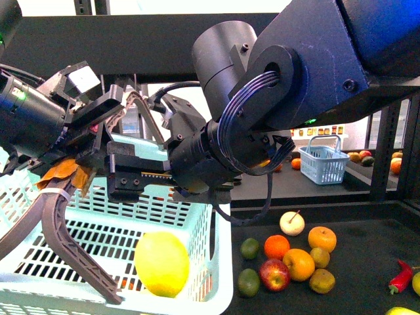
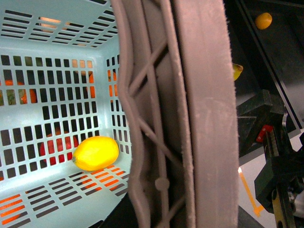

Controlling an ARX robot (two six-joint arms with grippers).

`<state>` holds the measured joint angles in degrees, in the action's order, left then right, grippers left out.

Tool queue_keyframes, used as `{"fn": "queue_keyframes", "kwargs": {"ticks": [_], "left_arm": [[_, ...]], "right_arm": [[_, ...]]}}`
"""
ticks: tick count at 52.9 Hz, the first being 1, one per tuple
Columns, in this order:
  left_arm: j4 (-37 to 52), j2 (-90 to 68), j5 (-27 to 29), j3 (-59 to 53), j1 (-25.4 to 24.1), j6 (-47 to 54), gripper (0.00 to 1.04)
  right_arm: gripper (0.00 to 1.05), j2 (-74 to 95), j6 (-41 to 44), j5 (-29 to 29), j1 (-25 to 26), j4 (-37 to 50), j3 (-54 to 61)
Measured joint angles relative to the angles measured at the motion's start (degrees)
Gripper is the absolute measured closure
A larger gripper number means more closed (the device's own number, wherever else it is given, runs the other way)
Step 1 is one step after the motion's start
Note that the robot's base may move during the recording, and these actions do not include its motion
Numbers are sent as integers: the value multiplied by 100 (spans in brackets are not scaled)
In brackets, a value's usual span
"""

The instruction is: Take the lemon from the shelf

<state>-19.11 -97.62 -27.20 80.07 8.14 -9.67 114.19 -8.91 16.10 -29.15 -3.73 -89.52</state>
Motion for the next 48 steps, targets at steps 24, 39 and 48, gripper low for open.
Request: {"fn": "queue_keyframes", "kwargs": {"ticks": [24, 39, 48], "left_arm": [[-2, -11, 22, 0, 0, 0, 89], [-2, -11, 7, 0, 4, -2, 89], [-2, -11, 22, 0, 4, 2, 89]], "right_arm": [[8, -1088, 358, -120, 938, 120, 634], [8, -2538, 452, -1204, 1884, 1727, 2059], [8, -3567, 330, -1510, 2208, 2662, 3244]]}}
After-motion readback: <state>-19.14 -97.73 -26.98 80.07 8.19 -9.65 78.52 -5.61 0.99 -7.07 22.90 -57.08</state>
